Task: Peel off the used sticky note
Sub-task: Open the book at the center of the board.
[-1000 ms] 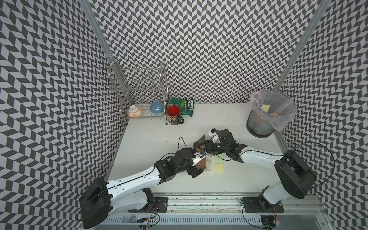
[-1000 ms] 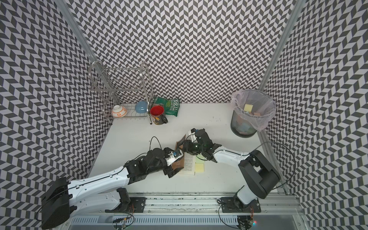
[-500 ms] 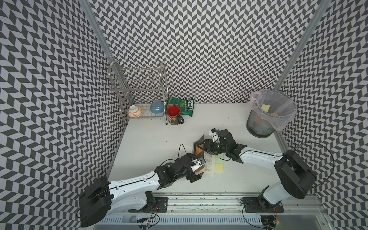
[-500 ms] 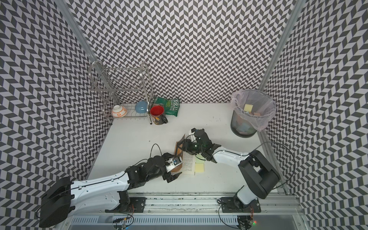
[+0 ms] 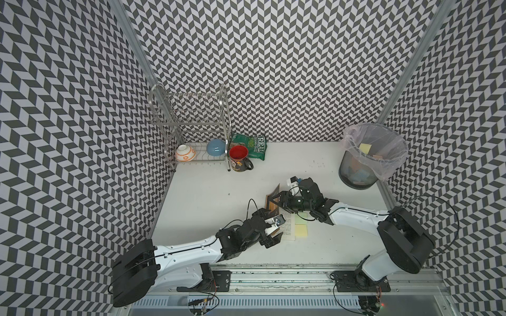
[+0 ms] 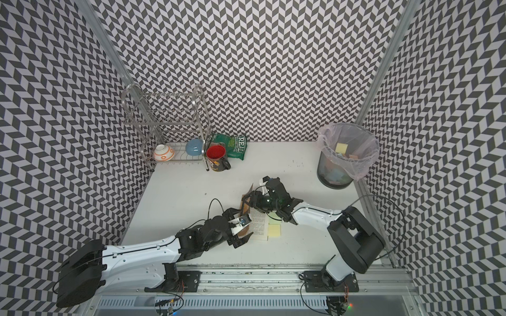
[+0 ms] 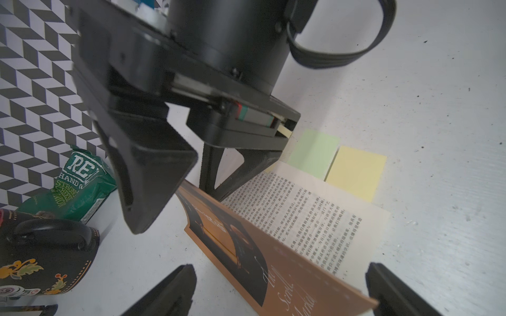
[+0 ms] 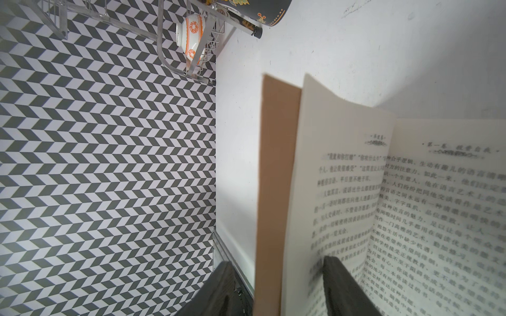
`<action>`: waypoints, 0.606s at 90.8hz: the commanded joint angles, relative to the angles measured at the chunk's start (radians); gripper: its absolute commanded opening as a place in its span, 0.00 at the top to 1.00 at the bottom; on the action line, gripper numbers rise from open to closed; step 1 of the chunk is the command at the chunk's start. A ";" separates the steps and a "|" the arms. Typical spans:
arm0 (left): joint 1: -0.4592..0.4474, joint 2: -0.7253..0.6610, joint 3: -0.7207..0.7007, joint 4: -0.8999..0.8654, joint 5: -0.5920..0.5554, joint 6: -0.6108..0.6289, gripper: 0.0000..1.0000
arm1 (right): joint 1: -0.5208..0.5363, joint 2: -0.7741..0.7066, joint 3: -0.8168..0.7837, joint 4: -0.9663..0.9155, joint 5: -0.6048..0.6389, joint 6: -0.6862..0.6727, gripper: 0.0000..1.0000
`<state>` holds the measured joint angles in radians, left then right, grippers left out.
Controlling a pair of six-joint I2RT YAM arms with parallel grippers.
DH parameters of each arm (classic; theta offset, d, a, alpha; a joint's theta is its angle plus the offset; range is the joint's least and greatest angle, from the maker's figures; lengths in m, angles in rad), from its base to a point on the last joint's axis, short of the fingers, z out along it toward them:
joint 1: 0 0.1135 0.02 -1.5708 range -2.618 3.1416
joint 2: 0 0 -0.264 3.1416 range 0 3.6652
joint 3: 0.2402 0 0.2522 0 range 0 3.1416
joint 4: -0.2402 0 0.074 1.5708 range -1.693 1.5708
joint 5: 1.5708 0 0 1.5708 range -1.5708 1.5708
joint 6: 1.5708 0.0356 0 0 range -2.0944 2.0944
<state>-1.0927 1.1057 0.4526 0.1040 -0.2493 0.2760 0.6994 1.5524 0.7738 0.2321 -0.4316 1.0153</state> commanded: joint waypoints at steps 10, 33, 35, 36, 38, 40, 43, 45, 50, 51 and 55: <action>-0.005 -0.039 -0.024 0.002 -0.060 -0.008 0.03 | 0.009 -0.041 0.012 0.036 0.042 0.006 0.45; 0.002 -0.074 -0.036 -0.009 -0.085 -0.014 0.15 | 0.017 -0.034 0.015 0.039 0.052 0.007 0.46; 0.002 -0.074 -0.036 -0.008 -0.085 -0.015 0.15 | 0.018 -0.033 0.016 0.040 0.053 0.008 0.46; 0.002 -0.074 -0.035 -0.007 -0.085 -0.015 0.15 | 0.018 -0.033 0.016 0.040 0.053 0.008 0.46; 0.002 -0.073 -0.034 -0.007 -0.085 -0.016 0.16 | 0.019 -0.030 0.017 0.039 0.053 0.007 0.46; 0.002 -0.074 -0.033 -0.008 -0.085 -0.017 0.16 | 0.020 -0.028 0.019 0.038 0.053 0.006 0.47; 0.002 -0.073 -0.032 -0.010 -0.086 -0.017 0.17 | 0.021 -0.025 0.020 0.037 0.055 0.006 0.46; 0.002 -0.074 -0.032 -0.010 -0.088 -0.016 0.19 | 0.023 -0.025 0.021 0.037 0.054 0.007 0.46; 0.003 -0.077 -0.032 -0.012 -0.094 -0.014 0.24 | 0.025 -0.023 0.024 0.035 0.056 0.007 0.46; 0.002 -0.077 -0.031 -0.014 -0.095 -0.013 0.24 | 0.026 -0.022 0.024 0.033 0.057 0.007 0.46; 0.004 -0.079 -0.029 -0.021 -0.098 -0.013 0.27 | 0.027 -0.021 0.028 0.031 0.060 0.006 0.46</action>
<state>-1.0927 1.0451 0.4202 0.0872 -0.3187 0.2687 0.7124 1.5429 0.7738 0.2317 -0.3874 1.0191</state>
